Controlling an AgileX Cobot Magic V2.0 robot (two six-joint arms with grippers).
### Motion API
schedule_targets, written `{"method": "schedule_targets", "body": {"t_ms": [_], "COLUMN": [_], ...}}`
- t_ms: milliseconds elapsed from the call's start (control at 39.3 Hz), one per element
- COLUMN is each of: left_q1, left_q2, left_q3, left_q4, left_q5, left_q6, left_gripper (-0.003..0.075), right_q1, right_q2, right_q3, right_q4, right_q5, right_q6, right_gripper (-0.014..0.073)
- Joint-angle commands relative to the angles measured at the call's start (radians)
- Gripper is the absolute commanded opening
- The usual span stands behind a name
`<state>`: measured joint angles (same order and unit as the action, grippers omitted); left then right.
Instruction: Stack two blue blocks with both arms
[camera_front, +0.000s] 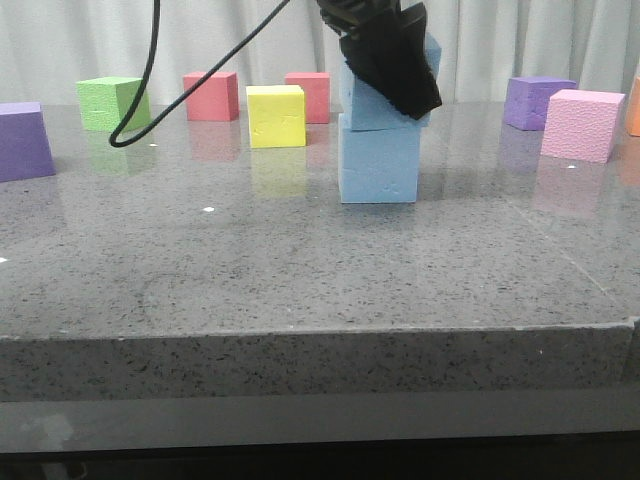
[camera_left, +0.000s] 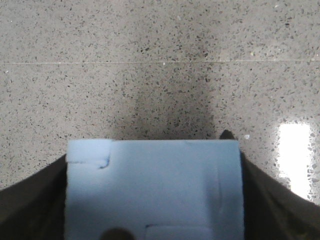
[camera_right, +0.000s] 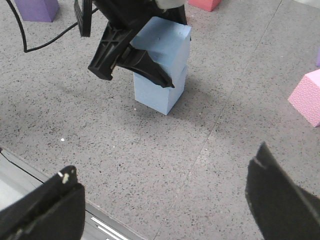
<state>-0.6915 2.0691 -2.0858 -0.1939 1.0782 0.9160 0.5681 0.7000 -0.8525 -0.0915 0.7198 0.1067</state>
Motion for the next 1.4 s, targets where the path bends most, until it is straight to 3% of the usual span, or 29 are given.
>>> {"method": "schedule_targets", "body": {"t_ms": [0, 305, 839, 1144, 1373], "left_q1": [-0.007, -0.003, -0.003, 0.046, 0.056], "left_q2": [-0.052, -0.078, -0.197, -0.347, -0.514], "left_q3": [-0.032, -0.032, -0.032, -0.030, 0.157], "left_q4": [-0.001, 0.027, -0.056, -0.060, -0.077], "left_q5": [-0.034, -0.043, 0.016, 0.066, 0.034], "left_q6": [-0.006, -0.086, -0.173, -0.650, -0.681], "left_gripper": [0.0519, 0.0515, 0.0515, 0.0514, 0.0514], "right_q1": [-0.004, -0.004, -0.004, -0.004, -0.004], "right_q2": [-0.003, -0.003, -0.003, -0.003, -0.003], "right_q3": [-0.025, -0.025, -0.025, -0.025, -0.025], "right_q4": [-0.018, -0.018, -0.018, -0.018, -0.018], "right_q5": [-0.075, -0.075, -0.075, -0.075, -0.075], "right_q6": [0.001, 0.001, 0.001, 0.001, 0.001], "right_gripper": [0.0656, 0.0656, 0.0656, 0.0656, 0.0656]}}
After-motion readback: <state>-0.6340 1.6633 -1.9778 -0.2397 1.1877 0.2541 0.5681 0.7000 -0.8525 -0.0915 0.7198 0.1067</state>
